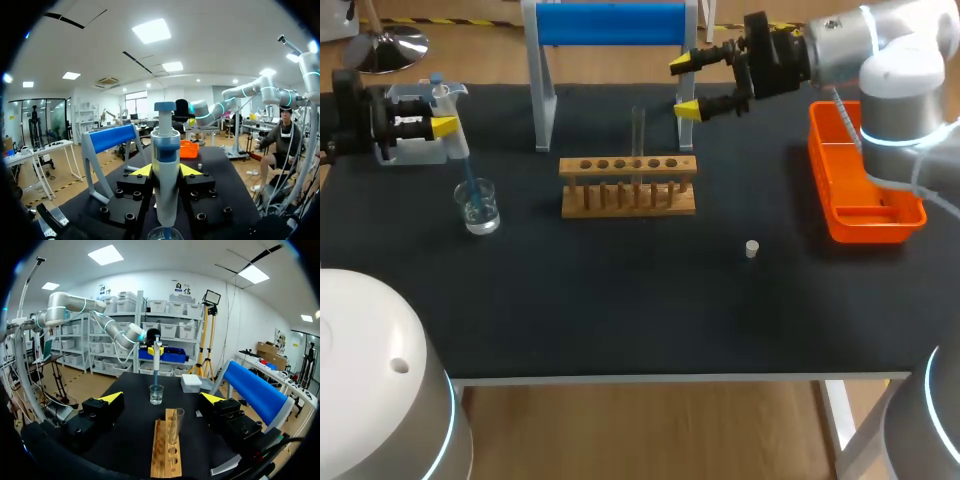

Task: Invert the test tube, pick up the pipette, mount the tip to pipette, aspirate from beaker and dispense into the tube, eject the tip, return the pipette, and cap with the stopper.

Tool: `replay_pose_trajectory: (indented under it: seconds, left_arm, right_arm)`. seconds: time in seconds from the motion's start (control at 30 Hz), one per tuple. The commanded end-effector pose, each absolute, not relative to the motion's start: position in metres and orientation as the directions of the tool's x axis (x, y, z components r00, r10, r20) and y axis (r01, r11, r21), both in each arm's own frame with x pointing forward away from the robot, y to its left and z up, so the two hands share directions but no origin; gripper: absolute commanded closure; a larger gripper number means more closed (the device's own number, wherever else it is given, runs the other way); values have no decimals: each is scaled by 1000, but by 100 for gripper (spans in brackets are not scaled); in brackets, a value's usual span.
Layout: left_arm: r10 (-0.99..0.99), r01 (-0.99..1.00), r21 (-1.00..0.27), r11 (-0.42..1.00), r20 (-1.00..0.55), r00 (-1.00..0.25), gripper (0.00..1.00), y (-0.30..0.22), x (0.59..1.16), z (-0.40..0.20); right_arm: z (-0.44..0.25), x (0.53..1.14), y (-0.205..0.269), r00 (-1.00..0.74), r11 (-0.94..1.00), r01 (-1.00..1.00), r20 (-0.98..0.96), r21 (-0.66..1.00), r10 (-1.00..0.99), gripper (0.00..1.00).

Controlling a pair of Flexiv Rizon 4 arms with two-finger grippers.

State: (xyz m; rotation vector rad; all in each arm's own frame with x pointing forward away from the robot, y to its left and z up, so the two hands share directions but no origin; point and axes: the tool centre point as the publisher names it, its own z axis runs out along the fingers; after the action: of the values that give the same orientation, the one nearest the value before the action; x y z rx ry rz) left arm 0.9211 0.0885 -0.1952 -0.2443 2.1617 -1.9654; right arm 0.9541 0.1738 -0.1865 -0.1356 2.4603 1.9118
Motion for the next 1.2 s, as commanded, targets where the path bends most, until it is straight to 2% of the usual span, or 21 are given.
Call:
replay_pose_trajectory:
  seconds: [0.03, 0.47, 1.2]
  left_arm:
    - [-261, 17, -995, 98, -42, -964, 100, 89, 921, -195]
    - [-261, 17, -995, 98, -42, -964, 100, 89, 921, -195]
    - [-261, 17, -995, 98, -42, -964, 100, 89, 921, -195]
  right_arm:
    - [-203, 963, 180, -995, 236, -85, -71, 968, -70, 0]
    - [-251, 973, 192, -998, 250, -46, -31, 967, -63, 0]
    - [-286, 988, 220, -996, 391, -74, -48, 917, -77, 0]
